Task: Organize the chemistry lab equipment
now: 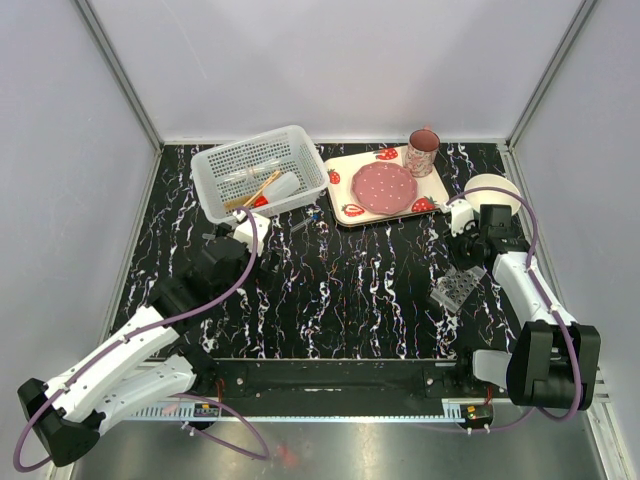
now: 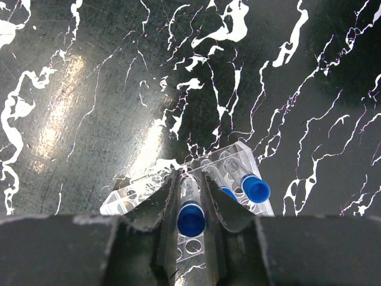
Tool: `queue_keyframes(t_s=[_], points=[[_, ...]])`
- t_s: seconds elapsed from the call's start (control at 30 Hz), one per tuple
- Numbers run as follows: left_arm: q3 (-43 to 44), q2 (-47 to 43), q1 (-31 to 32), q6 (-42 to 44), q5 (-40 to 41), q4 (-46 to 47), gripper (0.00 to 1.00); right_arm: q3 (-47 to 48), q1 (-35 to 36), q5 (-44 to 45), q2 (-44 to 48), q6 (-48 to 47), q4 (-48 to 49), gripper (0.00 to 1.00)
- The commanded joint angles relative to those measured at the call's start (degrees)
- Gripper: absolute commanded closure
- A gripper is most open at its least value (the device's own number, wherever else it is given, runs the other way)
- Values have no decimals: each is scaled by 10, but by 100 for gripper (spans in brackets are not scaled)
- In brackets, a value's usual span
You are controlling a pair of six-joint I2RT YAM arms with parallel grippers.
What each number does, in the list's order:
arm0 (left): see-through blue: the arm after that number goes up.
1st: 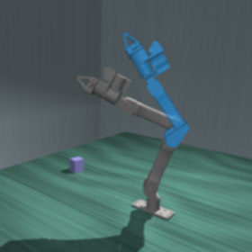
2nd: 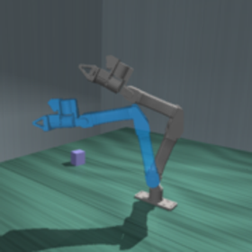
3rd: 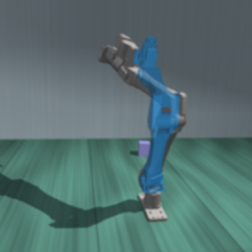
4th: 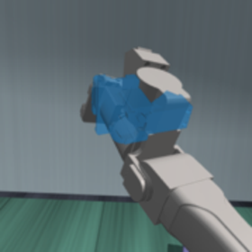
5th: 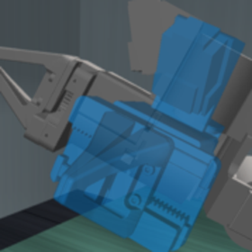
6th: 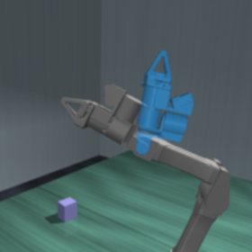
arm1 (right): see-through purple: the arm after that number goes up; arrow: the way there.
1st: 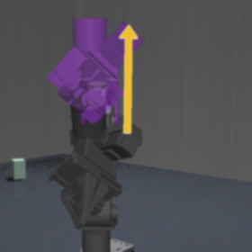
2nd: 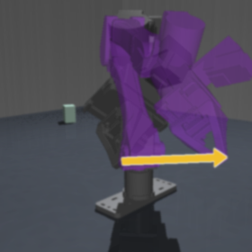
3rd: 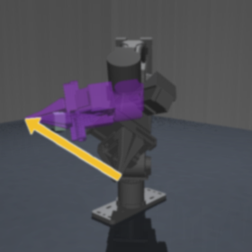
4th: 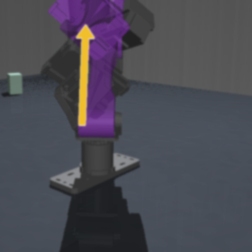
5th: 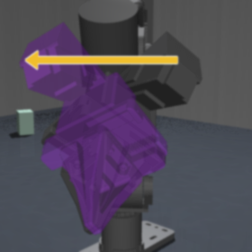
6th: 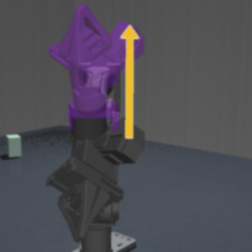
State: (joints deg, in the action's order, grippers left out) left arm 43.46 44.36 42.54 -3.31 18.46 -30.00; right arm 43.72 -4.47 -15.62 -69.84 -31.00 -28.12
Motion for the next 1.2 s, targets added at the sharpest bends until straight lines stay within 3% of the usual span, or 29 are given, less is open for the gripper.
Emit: queue_keyframes(t_s=[0.0, 0.2, 0.7, 1.17], points=[[-3, -3, -1, -2, 7, 20, 1, -2, -5, 1, 2, -13, 6, 73], [-4, -5, -1, -2, 7, 20, 1, -3, -9, -7, 19, -18, -6, 67], [-5, -3, -1, -2, 4, 20, 1, 1, -30, -46, 94, -14, -21, 67], [-4, 7, -1, 0, 2, 20, 1, 123, -30, -83, -48, -21, -86, 69]])
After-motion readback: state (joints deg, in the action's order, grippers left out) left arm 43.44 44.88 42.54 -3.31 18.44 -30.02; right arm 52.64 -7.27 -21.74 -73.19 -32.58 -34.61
